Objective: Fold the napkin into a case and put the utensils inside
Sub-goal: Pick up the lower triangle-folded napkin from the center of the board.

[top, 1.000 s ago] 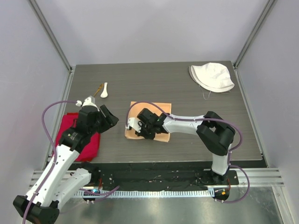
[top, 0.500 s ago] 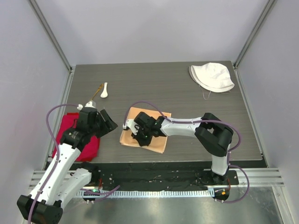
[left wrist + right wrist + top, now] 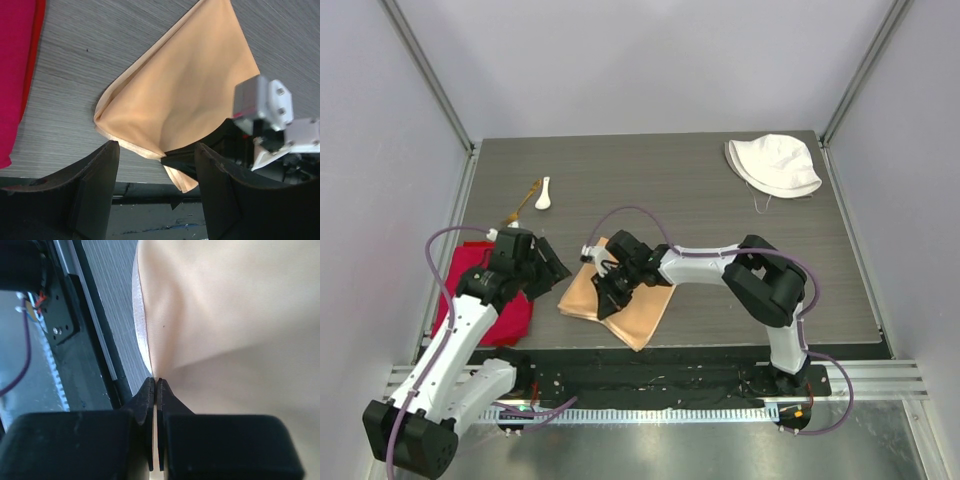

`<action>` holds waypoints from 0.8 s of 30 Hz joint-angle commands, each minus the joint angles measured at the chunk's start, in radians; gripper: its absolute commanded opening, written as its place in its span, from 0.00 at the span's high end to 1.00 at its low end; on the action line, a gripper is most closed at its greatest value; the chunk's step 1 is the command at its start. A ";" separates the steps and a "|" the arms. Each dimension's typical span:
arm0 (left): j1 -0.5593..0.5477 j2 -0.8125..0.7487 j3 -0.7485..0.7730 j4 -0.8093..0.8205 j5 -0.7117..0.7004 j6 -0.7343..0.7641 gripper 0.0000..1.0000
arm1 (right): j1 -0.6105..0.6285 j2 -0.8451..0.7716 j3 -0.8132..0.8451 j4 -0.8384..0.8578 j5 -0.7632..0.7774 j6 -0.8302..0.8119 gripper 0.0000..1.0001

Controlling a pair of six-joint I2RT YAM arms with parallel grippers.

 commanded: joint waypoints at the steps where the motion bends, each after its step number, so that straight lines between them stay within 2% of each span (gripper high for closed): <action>1: 0.011 0.029 0.013 0.029 -0.005 -0.021 0.34 | -0.056 -0.017 -0.018 0.147 -0.119 0.123 0.99; 7: 0.014 0.081 -0.008 0.046 -0.005 -0.023 0.34 | -0.105 -0.041 -0.063 0.179 -0.147 0.139 0.99; 12: 0.017 0.106 -0.051 0.092 -0.001 -0.018 0.24 | -0.134 -0.055 -0.077 0.192 -0.155 0.143 0.99; 16: 0.018 0.170 -0.077 0.190 0.097 -0.017 0.23 | -0.153 -0.049 -0.077 0.190 -0.181 0.141 0.99; 22: 0.018 0.189 -0.123 0.314 0.114 -0.030 0.19 | -0.186 -0.029 -0.061 0.185 -0.230 0.149 0.99; 24: 0.017 0.175 -0.128 0.340 0.140 -0.008 0.23 | -0.203 -0.021 -0.057 0.187 -0.247 0.164 0.99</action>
